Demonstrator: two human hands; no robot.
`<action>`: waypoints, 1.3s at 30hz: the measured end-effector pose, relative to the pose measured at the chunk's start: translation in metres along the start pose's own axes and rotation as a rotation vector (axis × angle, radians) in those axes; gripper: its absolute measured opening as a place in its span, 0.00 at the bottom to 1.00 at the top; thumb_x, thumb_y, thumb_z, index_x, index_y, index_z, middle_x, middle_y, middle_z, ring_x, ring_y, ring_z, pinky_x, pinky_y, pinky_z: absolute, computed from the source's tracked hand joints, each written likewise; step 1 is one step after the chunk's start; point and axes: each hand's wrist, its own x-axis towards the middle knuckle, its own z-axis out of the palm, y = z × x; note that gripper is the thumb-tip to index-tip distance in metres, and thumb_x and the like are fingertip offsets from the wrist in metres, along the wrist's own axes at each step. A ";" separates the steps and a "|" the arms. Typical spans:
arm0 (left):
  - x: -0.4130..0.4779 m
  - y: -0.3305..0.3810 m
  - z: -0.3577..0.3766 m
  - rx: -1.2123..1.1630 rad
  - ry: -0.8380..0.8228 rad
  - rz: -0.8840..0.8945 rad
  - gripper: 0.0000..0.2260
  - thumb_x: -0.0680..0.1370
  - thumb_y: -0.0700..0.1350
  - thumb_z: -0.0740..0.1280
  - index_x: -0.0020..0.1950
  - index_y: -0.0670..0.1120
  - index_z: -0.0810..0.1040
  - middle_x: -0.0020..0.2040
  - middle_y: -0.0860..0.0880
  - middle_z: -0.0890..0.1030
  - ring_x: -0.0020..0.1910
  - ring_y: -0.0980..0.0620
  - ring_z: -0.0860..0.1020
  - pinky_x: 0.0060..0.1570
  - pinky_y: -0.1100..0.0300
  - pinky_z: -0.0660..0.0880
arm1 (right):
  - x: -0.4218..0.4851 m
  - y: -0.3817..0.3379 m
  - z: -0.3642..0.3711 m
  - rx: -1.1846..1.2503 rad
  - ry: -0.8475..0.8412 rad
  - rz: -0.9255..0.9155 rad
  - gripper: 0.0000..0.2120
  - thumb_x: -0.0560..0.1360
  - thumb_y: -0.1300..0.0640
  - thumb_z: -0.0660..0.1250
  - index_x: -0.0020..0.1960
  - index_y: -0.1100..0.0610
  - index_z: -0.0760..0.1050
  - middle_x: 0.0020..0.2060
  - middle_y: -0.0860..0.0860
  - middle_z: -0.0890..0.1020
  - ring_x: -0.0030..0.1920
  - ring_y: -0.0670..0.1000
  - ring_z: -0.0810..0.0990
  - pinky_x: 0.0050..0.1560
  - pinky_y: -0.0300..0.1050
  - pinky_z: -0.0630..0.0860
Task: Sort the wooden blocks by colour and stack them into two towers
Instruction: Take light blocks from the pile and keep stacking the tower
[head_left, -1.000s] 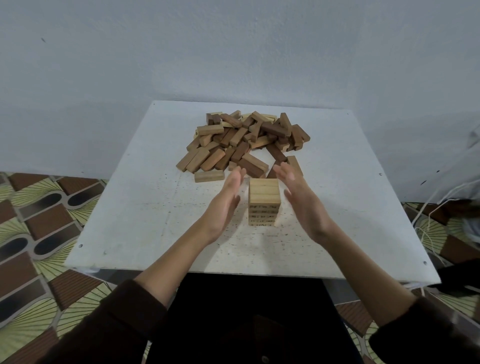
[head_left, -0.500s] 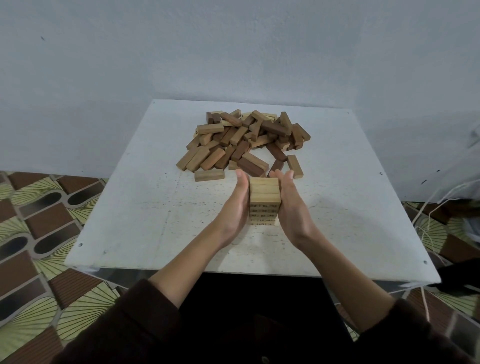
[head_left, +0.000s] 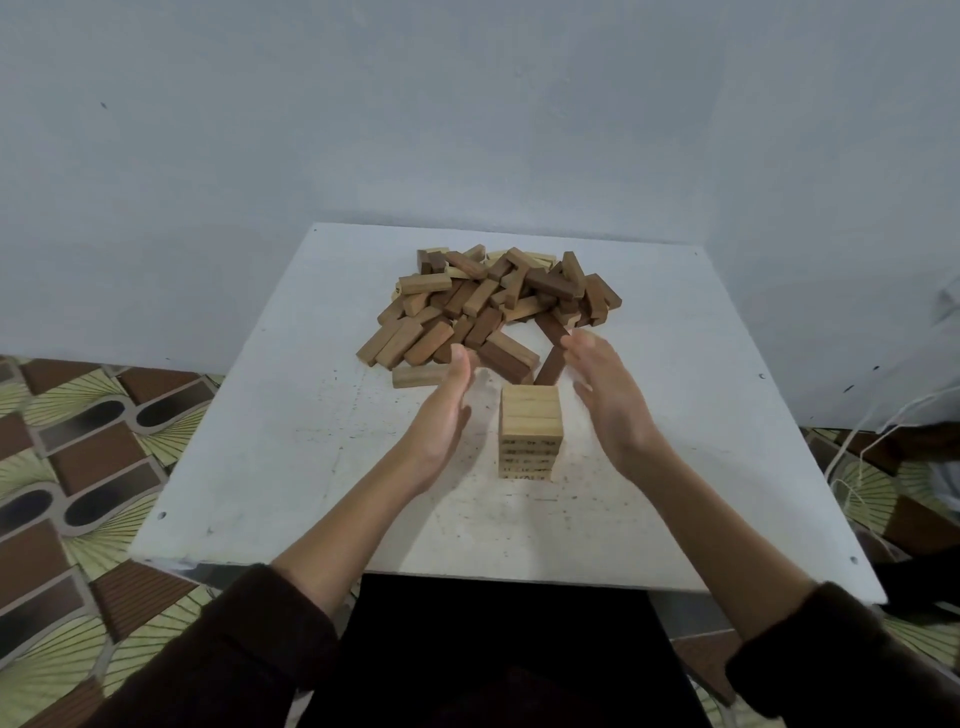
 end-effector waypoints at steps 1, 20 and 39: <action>0.006 0.002 -0.005 0.048 0.022 -0.003 0.31 0.78 0.64 0.47 0.75 0.47 0.62 0.73 0.52 0.64 0.72 0.55 0.62 0.72 0.55 0.59 | 0.012 0.000 -0.004 -0.074 0.033 -0.002 0.20 0.81 0.49 0.55 0.67 0.62 0.67 0.64 0.56 0.73 0.64 0.53 0.71 0.67 0.49 0.67; 0.200 0.049 -0.052 1.190 0.329 0.325 0.11 0.78 0.36 0.60 0.53 0.39 0.81 0.53 0.42 0.77 0.56 0.43 0.72 0.53 0.51 0.71 | 0.219 -0.021 -0.007 -0.879 0.007 -0.261 0.14 0.73 0.71 0.57 0.53 0.66 0.79 0.52 0.60 0.79 0.55 0.57 0.74 0.52 0.40 0.68; 0.233 0.054 -0.086 1.298 0.042 0.135 0.10 0.77 0.41 0.61 0.47 0.38 0.80 0.48 0.43 0.73 0.52 0.44 0.72 0.49 0.53 0.71 | 0.292 -0.017 -0.013 -1.080 -0.344 0.096 0.21 0.76 0.65 0.61 0.69 0.60 0.67 0.66 0.56 0.71 0.63 0.56 0.72 0.59 0.45 0.69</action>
